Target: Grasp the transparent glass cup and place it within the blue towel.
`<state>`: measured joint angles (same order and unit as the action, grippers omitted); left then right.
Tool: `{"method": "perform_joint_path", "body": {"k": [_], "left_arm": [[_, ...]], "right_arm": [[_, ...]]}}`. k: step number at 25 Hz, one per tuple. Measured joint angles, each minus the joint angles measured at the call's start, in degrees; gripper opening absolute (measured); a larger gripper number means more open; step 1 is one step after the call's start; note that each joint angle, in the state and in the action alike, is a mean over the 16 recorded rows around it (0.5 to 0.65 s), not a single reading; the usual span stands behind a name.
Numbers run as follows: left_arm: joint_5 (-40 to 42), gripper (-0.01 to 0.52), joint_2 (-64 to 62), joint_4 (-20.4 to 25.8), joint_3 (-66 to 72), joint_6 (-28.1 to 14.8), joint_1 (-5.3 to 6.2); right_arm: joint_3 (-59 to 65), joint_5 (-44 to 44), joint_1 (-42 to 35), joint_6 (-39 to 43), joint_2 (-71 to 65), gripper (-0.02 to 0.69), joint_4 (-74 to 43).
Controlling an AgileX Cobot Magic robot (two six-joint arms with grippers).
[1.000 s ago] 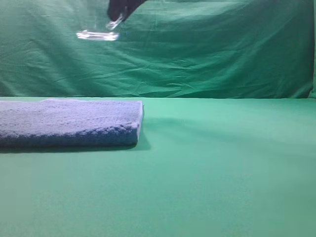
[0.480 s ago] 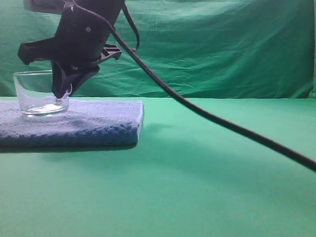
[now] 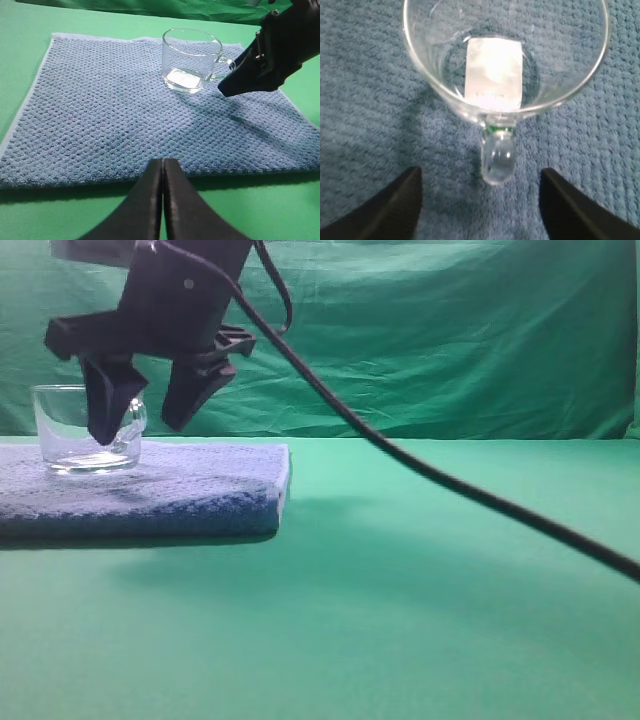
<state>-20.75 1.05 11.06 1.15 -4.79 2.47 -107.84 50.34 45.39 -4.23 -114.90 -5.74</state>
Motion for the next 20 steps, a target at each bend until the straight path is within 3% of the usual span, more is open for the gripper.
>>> {"method": "perform_joint_path", "body": {"k": [4, 7, 20], "left_arm": [[0.00, 0.000, 0.00, 0.00, 0.00, 0.00, 0.00], [0.00, 0.000, 0.00, 0.00, 0.00, 0.00, 0.00], [0.00, 0.000, 0.00, 0.00, 0.00, 0.00, 0.00]], "right_arm": [[3.59, 2.16, -1.03, 4.89, 8.74, 0.058, -3.62], [8.76, 1.62, -1.78, 7.50, 15.87, 0.012, -5.16], [46.09, -14.41, -2.69, 11.86, 49.07, 0.000, -6.28]]}}
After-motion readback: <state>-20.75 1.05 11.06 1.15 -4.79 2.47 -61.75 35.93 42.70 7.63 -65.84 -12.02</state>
